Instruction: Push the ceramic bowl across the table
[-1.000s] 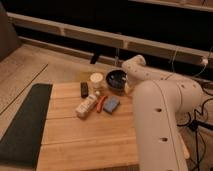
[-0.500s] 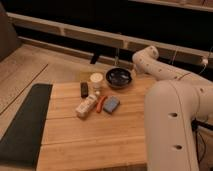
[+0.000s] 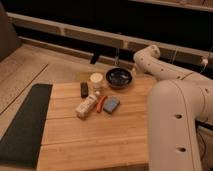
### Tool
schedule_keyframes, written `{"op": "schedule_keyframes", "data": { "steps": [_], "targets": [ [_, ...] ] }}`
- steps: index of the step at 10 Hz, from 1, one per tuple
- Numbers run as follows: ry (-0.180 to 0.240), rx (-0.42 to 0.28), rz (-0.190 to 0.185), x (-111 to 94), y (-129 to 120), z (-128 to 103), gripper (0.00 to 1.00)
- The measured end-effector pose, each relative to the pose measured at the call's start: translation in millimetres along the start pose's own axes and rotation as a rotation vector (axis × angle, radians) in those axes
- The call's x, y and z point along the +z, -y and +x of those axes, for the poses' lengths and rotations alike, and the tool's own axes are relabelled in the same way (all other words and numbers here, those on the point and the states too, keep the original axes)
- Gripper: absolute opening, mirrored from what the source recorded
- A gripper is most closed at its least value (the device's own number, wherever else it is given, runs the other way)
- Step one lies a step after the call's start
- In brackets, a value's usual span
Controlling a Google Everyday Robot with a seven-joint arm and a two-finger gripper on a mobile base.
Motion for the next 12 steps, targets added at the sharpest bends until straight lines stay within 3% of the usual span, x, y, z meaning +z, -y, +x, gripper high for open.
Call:
{"op": "schedule_keyframes", "data": {
  "steps": [2,5,9,12],
  "targets": [
    [-0.035,-0.029,0.037,-1,-16,11,0.65],
    [-0.052,-0.041,0.069,-9,-32,15,0.65],
    [-0.139,-0.070,-0.009,8,-86,33,0.65],
    [-0.192,-0.106,-0.030,20,-97,38,0.65]
  ]
}}
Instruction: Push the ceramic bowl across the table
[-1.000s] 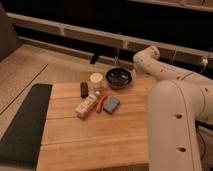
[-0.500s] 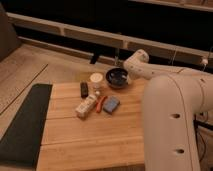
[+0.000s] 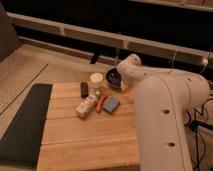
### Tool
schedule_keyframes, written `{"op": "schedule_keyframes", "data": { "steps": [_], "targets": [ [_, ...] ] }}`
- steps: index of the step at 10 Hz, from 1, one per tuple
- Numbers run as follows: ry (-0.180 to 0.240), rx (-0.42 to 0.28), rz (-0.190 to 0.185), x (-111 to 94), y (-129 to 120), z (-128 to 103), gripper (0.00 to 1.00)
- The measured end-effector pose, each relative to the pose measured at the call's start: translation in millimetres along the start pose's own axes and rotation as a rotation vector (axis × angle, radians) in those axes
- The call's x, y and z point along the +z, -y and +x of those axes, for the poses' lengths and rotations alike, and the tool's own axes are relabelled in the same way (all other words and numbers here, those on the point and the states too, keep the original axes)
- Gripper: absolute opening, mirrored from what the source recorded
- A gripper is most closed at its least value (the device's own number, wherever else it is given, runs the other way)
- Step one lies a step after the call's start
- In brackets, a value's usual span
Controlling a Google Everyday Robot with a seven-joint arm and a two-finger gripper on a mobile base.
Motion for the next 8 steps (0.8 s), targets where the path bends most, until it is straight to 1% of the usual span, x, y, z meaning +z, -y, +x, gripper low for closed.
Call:
{"op": "schedule_keyframes", "data": {
  "steps": [2,3,4,5,6,7,8],
  "targets": [
    [-0.034,-0.022,-0.006,10,0,1,0.65],
    [-0.037,-0.044,0.016,19,9,-4,0.65],
    [-0.016,-0.072,0.045,23,19,-15,0.65],
    [0.032,-0.107,0.089,26,34,-33,0.65],
    [0.145,-0.156,0.148,23,57,-71,0.65],
    [0.223,-0.171,0.165,17,67,-93,0.65],
    [0.321,-0.178,0.174,10,77,-117,0.65]
  ]
}}
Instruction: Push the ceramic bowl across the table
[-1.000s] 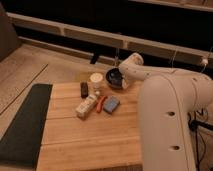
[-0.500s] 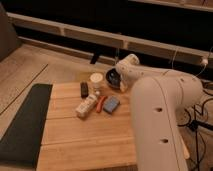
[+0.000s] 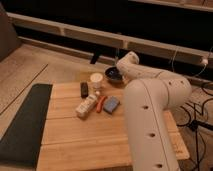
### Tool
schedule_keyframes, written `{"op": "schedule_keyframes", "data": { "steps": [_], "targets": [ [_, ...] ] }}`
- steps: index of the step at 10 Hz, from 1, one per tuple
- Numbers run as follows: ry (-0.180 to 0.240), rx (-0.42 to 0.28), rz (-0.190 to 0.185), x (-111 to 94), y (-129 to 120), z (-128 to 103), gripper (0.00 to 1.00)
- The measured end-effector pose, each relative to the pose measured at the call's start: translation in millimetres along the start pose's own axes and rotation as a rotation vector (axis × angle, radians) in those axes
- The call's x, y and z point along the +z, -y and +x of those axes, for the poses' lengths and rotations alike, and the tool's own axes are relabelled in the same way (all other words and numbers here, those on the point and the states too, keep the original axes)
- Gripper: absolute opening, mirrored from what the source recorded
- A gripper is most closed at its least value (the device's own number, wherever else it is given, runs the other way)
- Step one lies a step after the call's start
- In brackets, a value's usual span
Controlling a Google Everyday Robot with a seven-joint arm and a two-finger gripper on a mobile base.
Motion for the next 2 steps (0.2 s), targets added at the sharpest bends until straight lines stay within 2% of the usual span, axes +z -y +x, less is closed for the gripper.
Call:
{"op": "schedule_keyframes", "data": {
  "steps": [1,2],
  "targets": [
    [0.095,0.010,0.011,-2,13,-20,0.65],
    [0.161,0.026,0.010,-6,21,-32,0.65]
  ]
}}
